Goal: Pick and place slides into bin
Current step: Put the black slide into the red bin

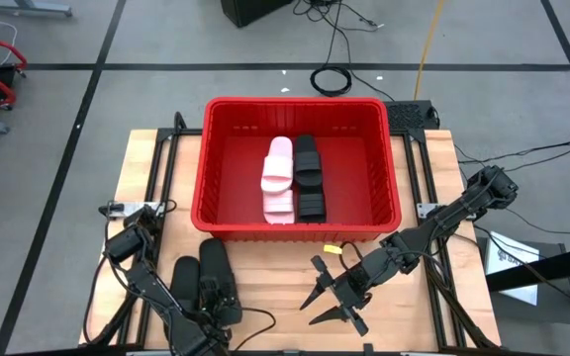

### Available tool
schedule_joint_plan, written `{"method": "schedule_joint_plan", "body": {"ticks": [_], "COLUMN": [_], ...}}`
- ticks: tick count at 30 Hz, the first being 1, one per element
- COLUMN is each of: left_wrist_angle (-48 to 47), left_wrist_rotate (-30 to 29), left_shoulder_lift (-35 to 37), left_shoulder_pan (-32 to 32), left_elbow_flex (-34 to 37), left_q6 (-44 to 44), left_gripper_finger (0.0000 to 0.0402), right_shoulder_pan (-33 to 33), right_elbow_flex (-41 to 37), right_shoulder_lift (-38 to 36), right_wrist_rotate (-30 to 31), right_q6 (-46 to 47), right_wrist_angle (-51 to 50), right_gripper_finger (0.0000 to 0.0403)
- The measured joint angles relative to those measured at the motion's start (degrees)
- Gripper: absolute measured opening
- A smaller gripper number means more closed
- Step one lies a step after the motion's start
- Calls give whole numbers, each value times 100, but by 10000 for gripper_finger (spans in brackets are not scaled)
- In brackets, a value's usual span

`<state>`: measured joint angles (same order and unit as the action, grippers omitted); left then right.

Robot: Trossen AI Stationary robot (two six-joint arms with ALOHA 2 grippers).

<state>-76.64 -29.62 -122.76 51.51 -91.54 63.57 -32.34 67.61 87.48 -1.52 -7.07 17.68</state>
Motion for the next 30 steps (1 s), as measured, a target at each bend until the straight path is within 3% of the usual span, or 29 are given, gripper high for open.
{"method": "schedule_joint_plan", "body": {"ticks": [5,22,30], "left_wrist_angle": [52,244,280], "left_wrist_rotate": [2,-21,-155], "left_shoulder_lift": [0,105,300], "left_shoulder_pan": [0,56,197], "left_elbow_flex": [-1,21,16], "left_q6": [6,-208,-13], "left_gripper_finger": [94,9,3], "right_shoulder_pan": [0,-1,0], "right_elbow_flex": [0,0,0], "right_shoulder_lift": [0,0,0], "right_wrist_rotate": [0,0,0], "right_q6": [0,-106,-109], "right_wrist_angle": [1,4,6], "right_gripper_finger": [153,153,153]}}
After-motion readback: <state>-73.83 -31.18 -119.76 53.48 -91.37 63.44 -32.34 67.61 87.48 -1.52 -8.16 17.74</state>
